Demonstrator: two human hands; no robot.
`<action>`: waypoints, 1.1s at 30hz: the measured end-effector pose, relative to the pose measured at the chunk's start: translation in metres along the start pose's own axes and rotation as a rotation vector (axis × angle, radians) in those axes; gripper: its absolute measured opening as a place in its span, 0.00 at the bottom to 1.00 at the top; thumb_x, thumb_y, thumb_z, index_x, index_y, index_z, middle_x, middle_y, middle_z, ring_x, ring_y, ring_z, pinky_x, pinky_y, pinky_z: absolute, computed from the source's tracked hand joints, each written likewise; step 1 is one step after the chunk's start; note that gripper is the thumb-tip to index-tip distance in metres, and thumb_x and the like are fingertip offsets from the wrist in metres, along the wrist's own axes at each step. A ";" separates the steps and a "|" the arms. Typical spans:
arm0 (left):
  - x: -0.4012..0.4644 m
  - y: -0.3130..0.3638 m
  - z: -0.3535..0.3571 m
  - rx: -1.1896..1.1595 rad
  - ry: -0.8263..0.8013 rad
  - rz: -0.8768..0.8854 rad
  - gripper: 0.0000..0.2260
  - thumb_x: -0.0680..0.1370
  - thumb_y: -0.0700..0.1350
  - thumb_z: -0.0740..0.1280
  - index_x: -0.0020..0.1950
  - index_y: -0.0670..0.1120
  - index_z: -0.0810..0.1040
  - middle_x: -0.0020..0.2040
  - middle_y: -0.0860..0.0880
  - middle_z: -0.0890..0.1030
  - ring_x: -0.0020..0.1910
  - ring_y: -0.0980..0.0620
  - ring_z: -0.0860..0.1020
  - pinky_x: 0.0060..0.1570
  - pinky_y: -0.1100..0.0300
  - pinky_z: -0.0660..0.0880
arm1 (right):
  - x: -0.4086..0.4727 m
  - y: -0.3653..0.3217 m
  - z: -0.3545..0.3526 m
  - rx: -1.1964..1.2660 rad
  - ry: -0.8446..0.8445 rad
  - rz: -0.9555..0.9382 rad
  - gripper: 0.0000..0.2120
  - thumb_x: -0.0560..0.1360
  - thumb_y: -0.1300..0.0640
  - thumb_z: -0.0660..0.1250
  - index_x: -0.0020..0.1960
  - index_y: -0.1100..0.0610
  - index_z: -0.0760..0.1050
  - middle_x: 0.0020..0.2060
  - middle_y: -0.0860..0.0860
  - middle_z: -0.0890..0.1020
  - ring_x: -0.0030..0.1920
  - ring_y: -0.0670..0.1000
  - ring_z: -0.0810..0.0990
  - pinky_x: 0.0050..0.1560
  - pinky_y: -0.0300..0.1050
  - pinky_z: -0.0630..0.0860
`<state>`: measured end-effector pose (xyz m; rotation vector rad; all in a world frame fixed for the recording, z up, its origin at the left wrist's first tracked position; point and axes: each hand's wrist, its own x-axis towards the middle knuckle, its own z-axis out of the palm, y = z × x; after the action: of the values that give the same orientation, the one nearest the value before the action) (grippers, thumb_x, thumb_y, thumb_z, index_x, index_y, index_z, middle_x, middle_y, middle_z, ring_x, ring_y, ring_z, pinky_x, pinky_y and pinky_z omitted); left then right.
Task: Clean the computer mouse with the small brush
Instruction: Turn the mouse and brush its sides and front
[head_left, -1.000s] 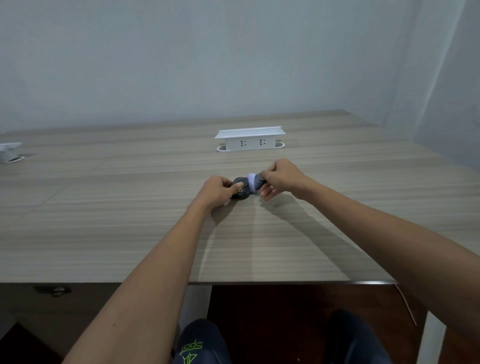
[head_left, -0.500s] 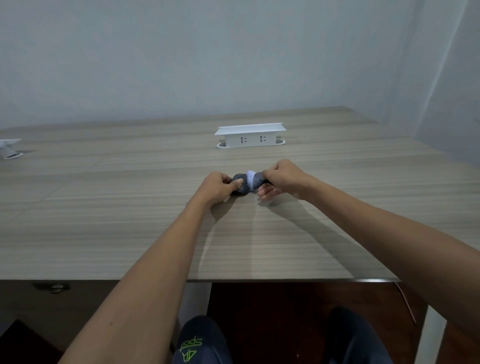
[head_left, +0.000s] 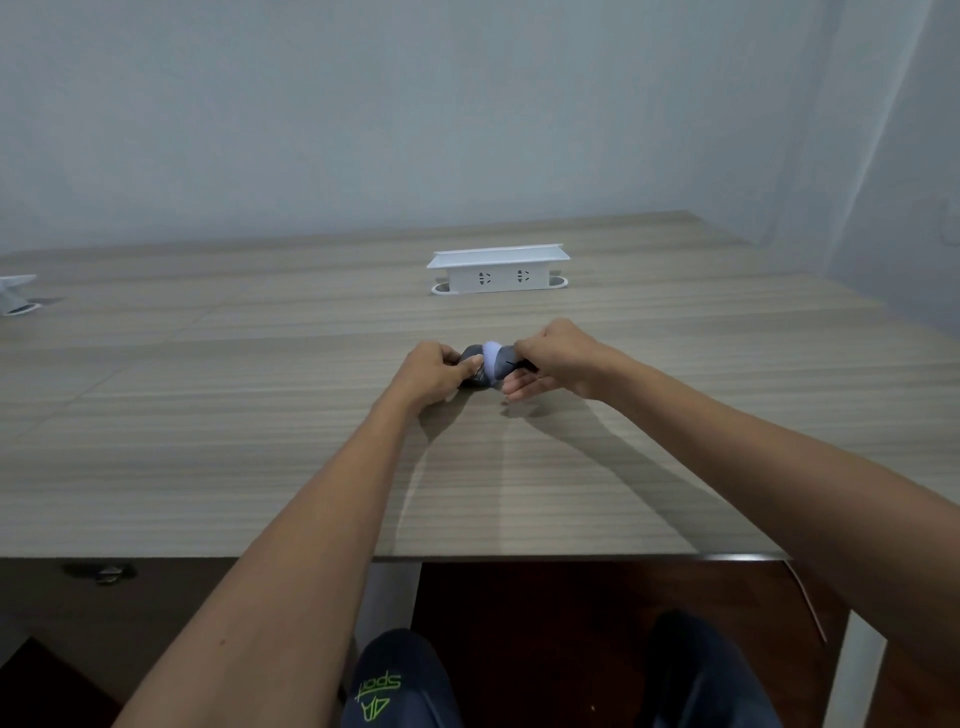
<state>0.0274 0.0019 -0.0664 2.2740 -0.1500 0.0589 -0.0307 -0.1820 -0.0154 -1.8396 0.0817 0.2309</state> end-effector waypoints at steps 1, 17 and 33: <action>0.000 0.000 0.000 -0.002 0.001 0.001 0.19 0.78 0.54 0.69 0.52 0.37 0.84 0.49 0.37 0.86 0.39 0.49 0.77 0.43 0.58 0.72 | -0.003 -0.001 0.001 0.017 -0.027 0.008 0.07 0.74 0.70 0.65 0.45 0.76 0.77 0.32 0.64 0.83 0.32 0.58 0.84 0.38 0.48 0.86; 0.000 -0.001 0.000 0.007 -0.005 0.005 0.20 0.78 0.55 0.69 0.53 0.37 0.84 0.49 0.36 0.86 0.40 0.49 0.77 0.43 0.58 0.72 | -0.001 -0.004 0.003 0.019 -0.008 -0.003 0.10 0.75 0.71 0.61 0.38 0.71 0.77 0.30 0.63 0.83 0.31 0.56 0.84 0.38 0.46 0.86; -0.001 0.002 0.000 0.016 -0.004 0.005 0.19 0.79 0.54 0.69 0.52 0.38 0.84 0.48 0.37 0.86 0.39 0.49 0.76 0.41 0.58 0.71 | 0.008 -0.002 -0.007 -0.052 -0.021 -0.067 0.14 0.77 0.70 0.61 0.35 0.68 0.78 0.31 0.63 0.82 0.32 0.57 0.83 0.34 0.45 0.84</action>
<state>0.0263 0.0012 -0.0650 2.2897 -0.1573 0.0580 -0.0214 -0.1880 -0.0132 -1.8875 -0.0006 0.2069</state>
